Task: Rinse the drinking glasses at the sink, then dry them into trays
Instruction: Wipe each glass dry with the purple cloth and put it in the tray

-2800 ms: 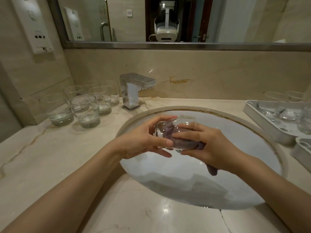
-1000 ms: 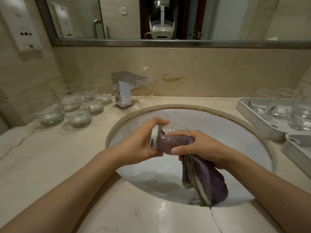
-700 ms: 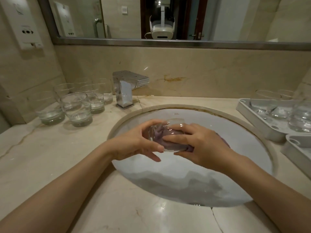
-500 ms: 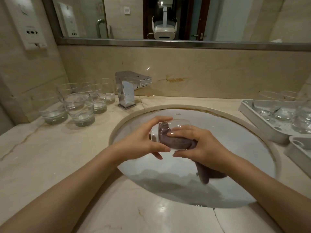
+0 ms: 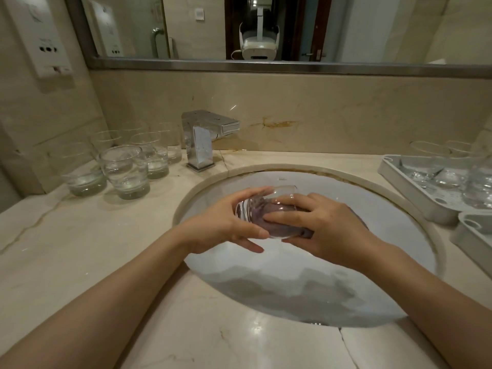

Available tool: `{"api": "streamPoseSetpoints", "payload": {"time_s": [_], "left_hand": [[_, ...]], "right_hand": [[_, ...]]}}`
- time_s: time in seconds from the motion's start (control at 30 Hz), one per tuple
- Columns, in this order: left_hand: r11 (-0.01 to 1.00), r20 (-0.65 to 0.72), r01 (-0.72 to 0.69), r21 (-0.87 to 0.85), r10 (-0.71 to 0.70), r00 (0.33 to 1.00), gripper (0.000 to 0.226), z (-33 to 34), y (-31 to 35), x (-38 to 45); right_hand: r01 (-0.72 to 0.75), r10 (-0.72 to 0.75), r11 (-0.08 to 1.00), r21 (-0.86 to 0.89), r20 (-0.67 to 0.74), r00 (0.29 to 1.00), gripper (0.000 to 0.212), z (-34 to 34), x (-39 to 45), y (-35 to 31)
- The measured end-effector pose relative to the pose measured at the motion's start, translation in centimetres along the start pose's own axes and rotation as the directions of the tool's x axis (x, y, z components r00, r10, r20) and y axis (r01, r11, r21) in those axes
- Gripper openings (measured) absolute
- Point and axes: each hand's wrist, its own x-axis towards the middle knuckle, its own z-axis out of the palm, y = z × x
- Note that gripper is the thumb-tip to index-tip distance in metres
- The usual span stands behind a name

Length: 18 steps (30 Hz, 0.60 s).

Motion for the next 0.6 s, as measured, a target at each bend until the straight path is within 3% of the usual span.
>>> {"api": "streamPoseSetpoints", "payload": {"time_s": [0.07,0.13,0.2,0.23,0.3,0.33,0.4,0.47,0.53,0.6], "left_hand": [[0.999,-0.004,-0.045,0.015,0.045,0.999,0.075,0.1,0.2,0.0],[0.989,-0.033,-0.094,0.116,0.098,0.995,0.077,0.5,0.1,0.0],[0.933,-0.078,-0.170,0.316,0.204,0.976,0.081,0.9,-0.2,0.0],[0.853,-0.075,-0.226,0.471,0.295,0.953,0.083,0.9,-0.3,0.0],[0.571,0.021,-0.318,0.757,0.465,0.885,0.080,0.6,-0.7,0.1],[0.466,0.075,-0.354,0.811,0.517,0.852,0.079,0.4,-0.9,0.2],[0.448,0.091,-0.376,0.811,0.539,0.837,0.082,0.2,-1.1,0.3],[0.611,-0.008,-0.323,0.723,0.475,0.880,0.086,0.3,-0.7,0.3],[0.861,-0.094,-0.200,0.468,0.274,0.957,0.089,0.2,0.1,0.1],[0.980,-0.063,-0.043,0.194,0.056,0.996,0.084,0.0,0.5,-0.2]], "right_hand": [[-0.036,0.036,0.999,0.034,0.000,0.999,0.053,0.0,0.1,0.1],[-0.172,0.161,0.955,0.242,0.064,0.985,0.053,-0.2,0.2,-0.2],[-0.361,0.312,0.775,0.519,0.183,0.932,0.051,-0.6,0.5,-0.8],[-0.443,0.370,0.641,0.626,0.254,0.894,0.048,-0.9,0.8,-1.1],[-0.550,0.396,0.341,0.763,0.414,0.820,0.041,-1.7,1.2,-1.4],[-0.578,0.373,0.225,0.784,0.479,0.795,0.040,-2.0,1.3,-1.4],[-0.610,0.353,0.154,0.777,0.533,0.769,0.040,-2.3,1.4,-1.5],[-0.611,0.394,0.230,0.757,0.502,0.770,0.040,-1.9,1.3,-1.6],[-0.516,0.408,0.522,0.680,0.332,0.850,0.040,-1.4,1.1,-1.7],[-0.287,0.229,0.847,0.448,0.180,0.957,0.044,-0.9,0.7,-1.4]]}}
